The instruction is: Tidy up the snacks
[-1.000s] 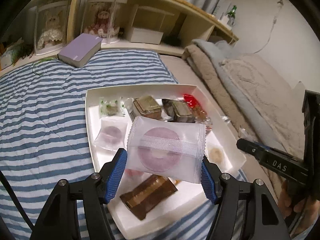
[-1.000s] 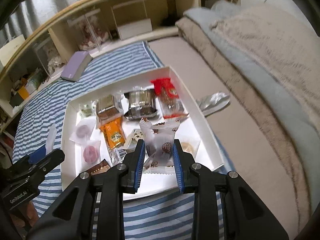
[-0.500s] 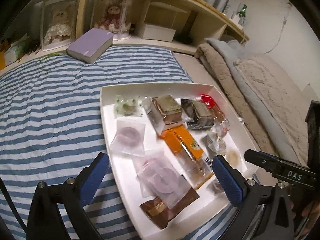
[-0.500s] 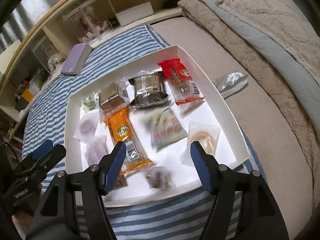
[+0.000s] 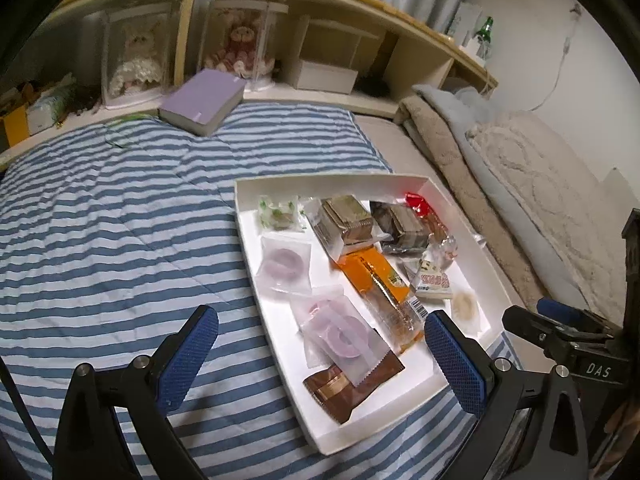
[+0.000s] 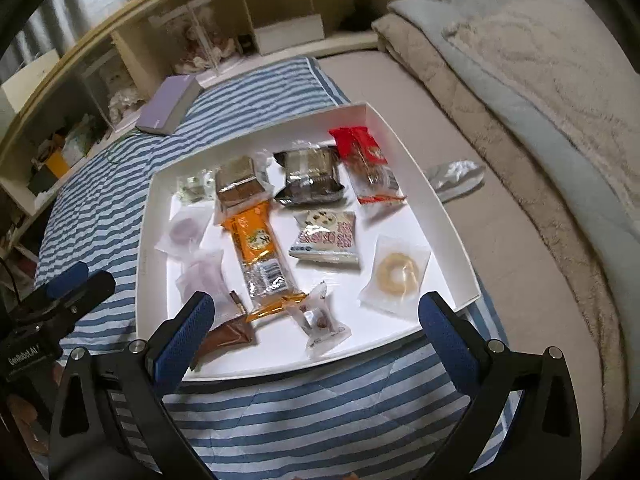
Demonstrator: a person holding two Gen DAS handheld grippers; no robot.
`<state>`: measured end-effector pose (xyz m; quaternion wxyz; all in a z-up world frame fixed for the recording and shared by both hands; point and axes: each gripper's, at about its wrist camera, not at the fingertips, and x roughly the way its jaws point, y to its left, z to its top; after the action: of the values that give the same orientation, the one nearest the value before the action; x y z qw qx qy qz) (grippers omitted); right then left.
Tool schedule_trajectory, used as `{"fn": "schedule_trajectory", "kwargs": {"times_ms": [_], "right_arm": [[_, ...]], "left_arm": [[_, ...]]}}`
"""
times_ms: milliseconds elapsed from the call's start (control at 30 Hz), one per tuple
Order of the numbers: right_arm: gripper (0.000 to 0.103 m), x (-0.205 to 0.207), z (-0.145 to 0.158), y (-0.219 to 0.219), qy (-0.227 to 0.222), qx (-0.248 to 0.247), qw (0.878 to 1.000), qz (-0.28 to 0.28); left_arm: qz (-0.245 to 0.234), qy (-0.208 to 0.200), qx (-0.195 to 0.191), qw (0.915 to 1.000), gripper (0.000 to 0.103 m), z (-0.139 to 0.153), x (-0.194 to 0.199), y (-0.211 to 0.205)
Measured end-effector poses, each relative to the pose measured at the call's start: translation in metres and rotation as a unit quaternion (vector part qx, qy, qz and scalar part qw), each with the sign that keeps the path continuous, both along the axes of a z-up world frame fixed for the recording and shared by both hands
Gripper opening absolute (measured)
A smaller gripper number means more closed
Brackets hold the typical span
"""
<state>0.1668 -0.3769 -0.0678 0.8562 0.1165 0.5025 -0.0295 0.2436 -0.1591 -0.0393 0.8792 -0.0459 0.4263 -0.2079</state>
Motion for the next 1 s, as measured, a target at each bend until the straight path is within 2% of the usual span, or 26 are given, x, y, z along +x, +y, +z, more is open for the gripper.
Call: {"fn": "schedule_trajectory", "kwargs": {"times_ms": [567, 767, 1000], "right_arm": [[0.103, -0.056, 0.068, 0.032, -0.070, -0.031, 0.997, 0.028], [0.103, -0.084, 0.080, 0.040, -0.091, -0.046, 0.994, 0.031], [0.103, -0.112, 0.082, 0.049, -0.108, -0.068, 0.991, 0.025]], "left_arm": [[0.009, -0.053, 0.021, 0.9983, 0.103, 0.072, -0.097, 0.054], [0.010, -0.058, 0.020, 0.9981, 0.103, 0.079, -0.137, 0.071], [0.017, -0.062, 0.032, 0.9974, 0.103, 0.078, -0.165, 0.088]]}}
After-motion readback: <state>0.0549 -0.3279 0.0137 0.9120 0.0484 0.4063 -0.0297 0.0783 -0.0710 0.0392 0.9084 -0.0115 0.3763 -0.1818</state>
